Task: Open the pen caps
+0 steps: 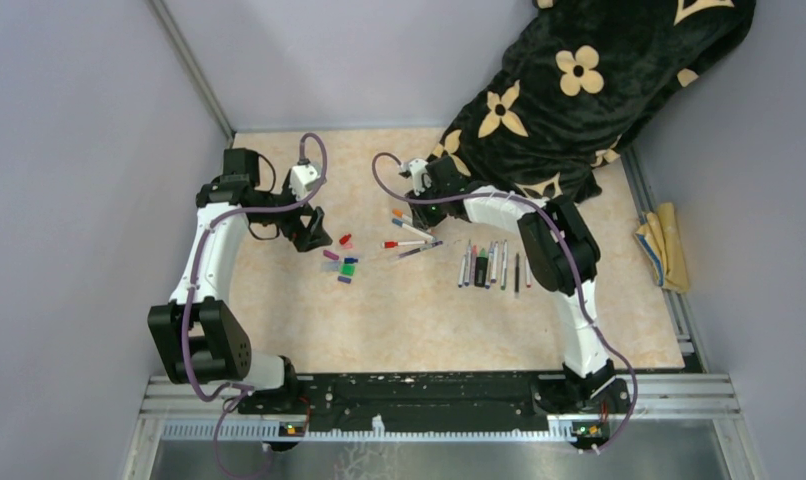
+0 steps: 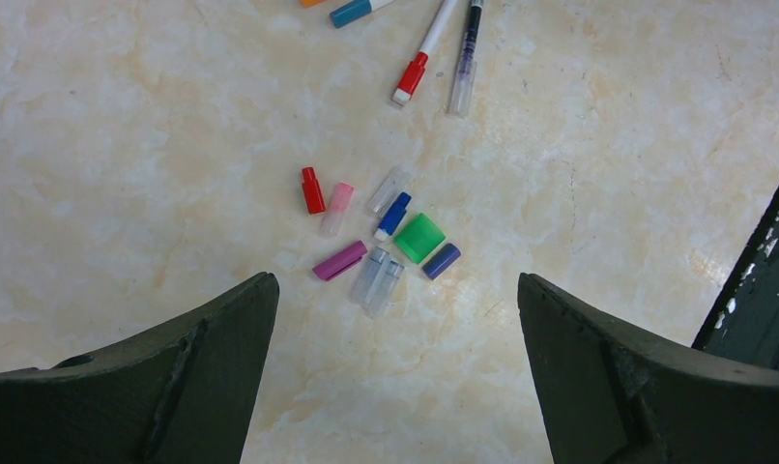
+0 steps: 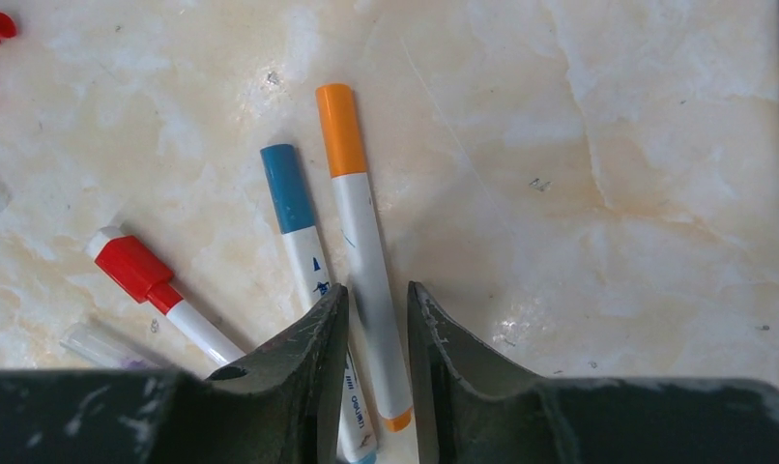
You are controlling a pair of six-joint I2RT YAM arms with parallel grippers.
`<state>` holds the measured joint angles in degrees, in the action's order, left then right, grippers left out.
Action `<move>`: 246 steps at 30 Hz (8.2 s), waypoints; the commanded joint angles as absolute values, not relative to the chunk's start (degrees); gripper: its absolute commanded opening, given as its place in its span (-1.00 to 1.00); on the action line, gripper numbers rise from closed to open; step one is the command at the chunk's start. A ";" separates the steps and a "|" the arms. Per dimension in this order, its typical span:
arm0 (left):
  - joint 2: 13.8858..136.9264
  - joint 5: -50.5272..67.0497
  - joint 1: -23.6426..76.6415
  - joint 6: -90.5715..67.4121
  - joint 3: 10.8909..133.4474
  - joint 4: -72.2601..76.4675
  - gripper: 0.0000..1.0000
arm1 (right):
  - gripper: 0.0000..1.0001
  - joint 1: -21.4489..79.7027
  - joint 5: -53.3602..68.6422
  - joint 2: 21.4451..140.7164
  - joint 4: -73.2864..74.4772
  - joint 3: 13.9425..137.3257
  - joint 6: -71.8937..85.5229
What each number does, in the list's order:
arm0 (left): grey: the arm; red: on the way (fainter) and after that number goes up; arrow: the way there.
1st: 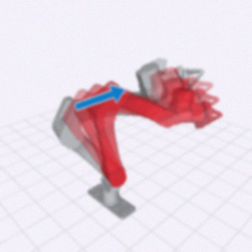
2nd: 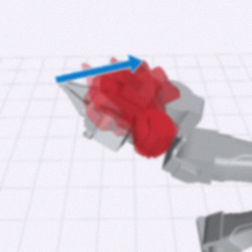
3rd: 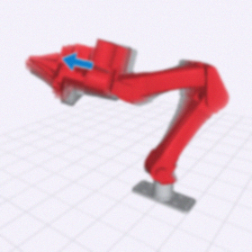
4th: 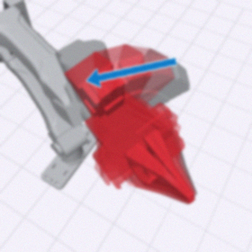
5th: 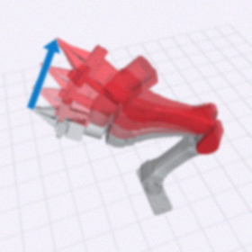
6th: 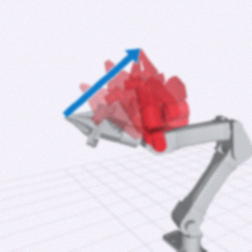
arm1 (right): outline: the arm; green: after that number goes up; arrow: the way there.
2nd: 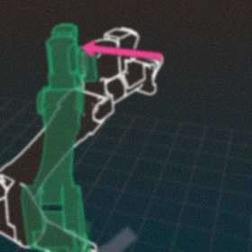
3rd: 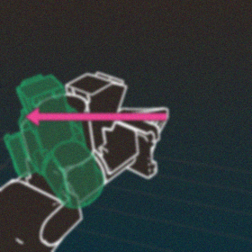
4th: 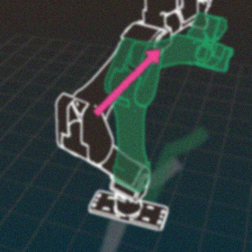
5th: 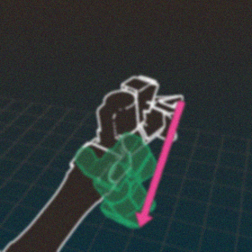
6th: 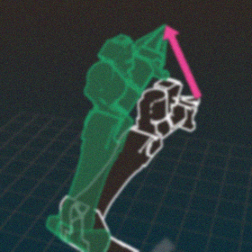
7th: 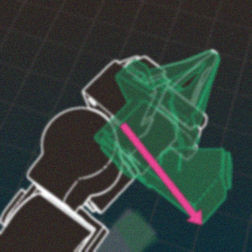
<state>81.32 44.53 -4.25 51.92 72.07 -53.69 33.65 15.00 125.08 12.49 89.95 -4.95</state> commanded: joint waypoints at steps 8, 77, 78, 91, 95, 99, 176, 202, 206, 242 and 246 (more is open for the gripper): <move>83.10 48.35 -4.62 55.52 72.64 -57.22 0.97 | -0.99 35.54 4.76 119.44 7.14 81.23 -3.99; 75.41 30.37 23.73 85.81 64.86 -57.87 -1.00 | -0.58 44.40 54.44 106.46 -10.32 71.91 39.92; 75.43 29.97 23.73 85.98 64.79 -57.88 -1.00 | -0.67 44.42 54.56 106.44 -10.72 71.82 40.36; 75.87 24.81 23.72 84.42 64.89 -55.11 -1.00 | -0.73 43.97 56.51 101.11 -6.97 65.03 36.63; 75.76 25.08 23.71 84.76 64.95 -54.98 -1.00 | -0.59 44.06 56.43 100.60 -8.45 64.60 38.12; 75.42 25.45 23.73 84.46 64.95 -54.59 -1.00 | -0.36 44.53 57.54 101.31 -11.40 65.02 40.35; 99.44 22.14 15.56 61.89 66.78 -39.01 -0.92 | -1.00 50.01 -31.67 84.97 6.43 46.20 41.83; 94.60 30.75 10.67 59.81 75.53 -51.10 0.97 | -0.33 52.12 -34.65 97.85 13.71 53.39 46.44; 94.34 33.49 8.10 57.95 80.88 -55.04 0.97 | -0.31 52.12 -33.86 96.93 13.99 53.55 45.94; 85.44 35.10 -3.62 41.03 82.01 -43.18 0.97 | -0.48 39.16 2.23 124.33 18.48 93.76 7.36; 85.49 35.62 -3.60 41.40 81.87 -43.76 0.97 | -0.47 39.13 5.16 121.28 16.43 91.11 7.50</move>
<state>85.49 33.08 -3.84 40.82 82.43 -42.52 39.29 1.98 124.05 18.50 92.14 8.51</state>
